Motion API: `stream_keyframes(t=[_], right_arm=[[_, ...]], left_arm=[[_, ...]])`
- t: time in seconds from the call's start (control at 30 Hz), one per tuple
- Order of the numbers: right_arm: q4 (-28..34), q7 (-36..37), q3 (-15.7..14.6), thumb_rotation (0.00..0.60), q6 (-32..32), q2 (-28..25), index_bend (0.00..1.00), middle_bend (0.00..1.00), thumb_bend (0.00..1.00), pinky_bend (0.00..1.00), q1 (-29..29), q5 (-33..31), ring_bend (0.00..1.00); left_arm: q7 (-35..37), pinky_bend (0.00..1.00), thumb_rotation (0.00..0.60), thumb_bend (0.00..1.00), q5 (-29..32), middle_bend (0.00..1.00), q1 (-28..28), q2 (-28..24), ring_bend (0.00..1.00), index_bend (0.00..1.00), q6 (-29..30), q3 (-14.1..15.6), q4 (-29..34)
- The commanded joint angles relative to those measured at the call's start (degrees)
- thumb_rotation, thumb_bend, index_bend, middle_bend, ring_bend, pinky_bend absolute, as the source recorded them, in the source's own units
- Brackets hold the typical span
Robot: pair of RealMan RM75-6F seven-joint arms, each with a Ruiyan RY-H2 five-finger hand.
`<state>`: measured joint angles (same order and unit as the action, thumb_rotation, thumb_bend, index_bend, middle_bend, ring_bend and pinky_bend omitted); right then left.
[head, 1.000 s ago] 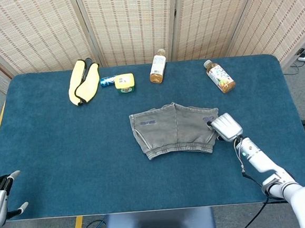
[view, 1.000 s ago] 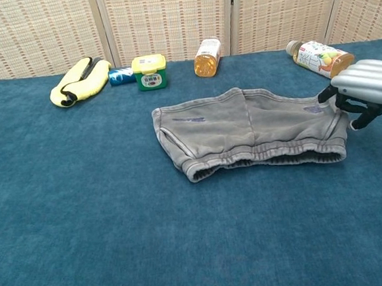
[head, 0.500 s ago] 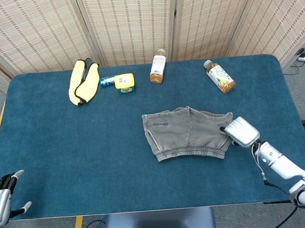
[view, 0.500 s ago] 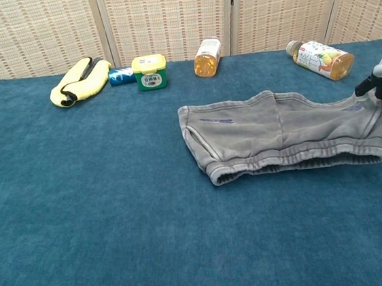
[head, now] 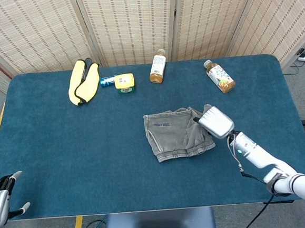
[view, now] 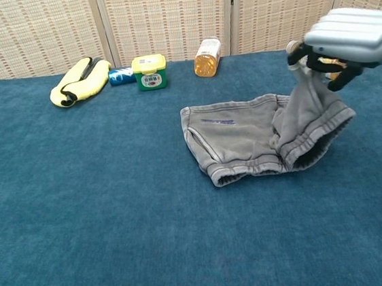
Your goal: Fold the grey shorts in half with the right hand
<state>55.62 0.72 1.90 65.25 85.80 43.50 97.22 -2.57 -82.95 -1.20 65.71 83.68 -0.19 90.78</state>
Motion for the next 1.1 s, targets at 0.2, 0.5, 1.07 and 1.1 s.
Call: stream_keyframes(t=[0.2,0.5,1.07,1.1], right_arm=[[-6.8,0.8,1.8,0.6,-0.9,8.3,0.61,0.9,0.45,1.0,6.8,2.6,0.98],[-13.8,3.7,1.8,0.6,-0.7,13.8,0.61,0.9,0.31,1.0,11.7,3.9,0.98],[-16.1,4.0,-2.3,0.6,-2.8,17.7,0.41,0.87,0.19,1.0,14.8,5.6,0.97],[-16.1,3.7,-2.2,0.6,-3.2,17.9,0.38,0.87,0.18,1.0,15.0,5.3,0.96]], left_arm=[[1.5,0.34,0.6,0.17,0.7,0.23,0.9,-0.2,0.18,0.18,0.1,0.4,-1.5],[2.4,0.34,0.6,0.17,0.9,0.23,1.1,-0.2,0.18,0.18,-0.5,0.6,-2.2],[2.3,0.34,0.6,0.17,0.8,0.23,0.7,0.2,0.18,0.18,-1.1,0.4,-2.5],[2.3,0.34,0.6,0.17,0.7,0.23,0.7,0.2,0.18,0.18,-1.1,0.4,-2.4]])
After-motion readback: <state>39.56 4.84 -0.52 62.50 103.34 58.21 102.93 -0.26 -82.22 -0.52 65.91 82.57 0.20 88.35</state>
